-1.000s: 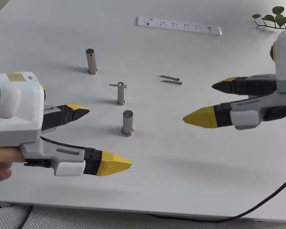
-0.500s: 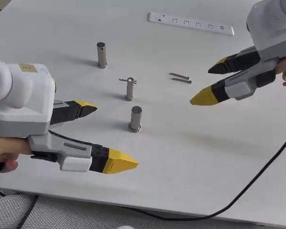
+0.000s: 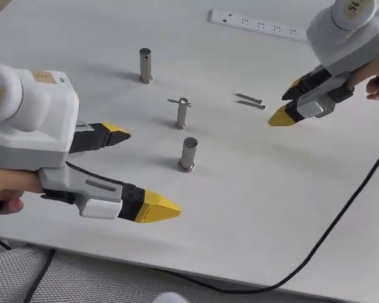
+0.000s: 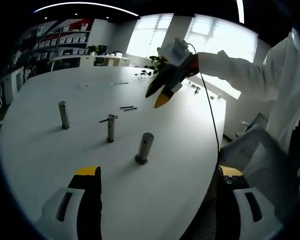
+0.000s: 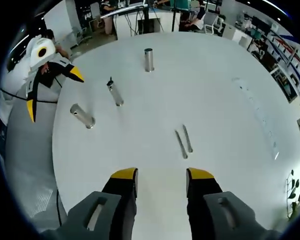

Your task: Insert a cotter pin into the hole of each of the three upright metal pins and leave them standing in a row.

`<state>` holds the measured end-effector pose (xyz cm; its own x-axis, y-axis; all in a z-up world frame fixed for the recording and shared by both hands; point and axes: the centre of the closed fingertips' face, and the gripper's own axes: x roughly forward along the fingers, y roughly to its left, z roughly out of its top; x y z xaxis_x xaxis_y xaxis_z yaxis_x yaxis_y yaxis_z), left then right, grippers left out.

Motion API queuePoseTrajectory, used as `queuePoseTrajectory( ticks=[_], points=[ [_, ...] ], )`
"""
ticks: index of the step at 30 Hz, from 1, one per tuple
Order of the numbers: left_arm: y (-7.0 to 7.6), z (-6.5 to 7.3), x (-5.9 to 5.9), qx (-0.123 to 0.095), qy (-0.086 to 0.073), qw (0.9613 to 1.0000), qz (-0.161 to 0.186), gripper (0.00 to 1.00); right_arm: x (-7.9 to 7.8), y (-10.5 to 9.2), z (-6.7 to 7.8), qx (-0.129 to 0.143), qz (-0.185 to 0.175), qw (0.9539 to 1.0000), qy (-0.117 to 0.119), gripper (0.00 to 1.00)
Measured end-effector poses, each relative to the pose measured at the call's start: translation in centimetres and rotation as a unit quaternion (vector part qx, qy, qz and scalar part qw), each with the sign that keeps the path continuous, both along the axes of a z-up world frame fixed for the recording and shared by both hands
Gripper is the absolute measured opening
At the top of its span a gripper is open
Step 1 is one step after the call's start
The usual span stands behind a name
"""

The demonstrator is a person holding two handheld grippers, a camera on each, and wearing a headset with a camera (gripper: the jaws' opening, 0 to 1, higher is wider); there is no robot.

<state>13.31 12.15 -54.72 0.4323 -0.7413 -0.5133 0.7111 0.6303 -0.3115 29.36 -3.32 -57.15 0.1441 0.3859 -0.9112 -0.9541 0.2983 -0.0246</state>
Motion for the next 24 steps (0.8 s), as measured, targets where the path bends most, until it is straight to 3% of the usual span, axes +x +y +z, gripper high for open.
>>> queuePoseTrajectory(
  ticks=[4, 7, 11, 15, 18, 21, 24],
  points=[
    [0.5, -0.1, 0.4, 0.012, -0.003, 0.9999, 0.006, 0.95, 0.8, 0.7, -0.6, -0.004, 0.014, 0.9999, 0.002, 0.33],
    [0.9, 0.0, 0.6, 0.011, -0.003, 0.9999, 0.007, 0.93, 1.8, 0.9, -1.0, -0.015, 0.043, 0.9988, -0.018, 0.26],
    [1.2, 0.2, 0.6, 0.009, -0.005, 0.9999, 0.009, 0.94, 1.9, 1.6, -1.4, -0.019, 0.063, 0.9978, -0.010, 0.27],
    [1.6, 0.0, 0.5, 0.013, -0.001, 0.9999, 0.010, 0.93, 2.6, 1.6, -2.3, -0.042, 0.086, 0.9954, -0.014, 0.23],
    [1.5, 0.0, 0.3, 0.019, -0.002, 0.9998, 0.007, 0.90, 3.0, 1.9, -2.8, -0.036, 0.094, 0.9950, -0.004, 0.18],
    [1.1, 0.5, 0.2, 0.009, -0.004, 0.9999, 0.004, 0.89, 3.0, 2.2, -2.9, -0.032, 0.094, 0.9950, 0.008, 0.10],
    [0.9, 0.7, 0.3, 0.005, -0.006, 1.0000, 0.002, 0.89, 3.4, 2.2, -3.1, -0.043, 0.100, 0.9941, 0.003, 0.10]
  ],
)
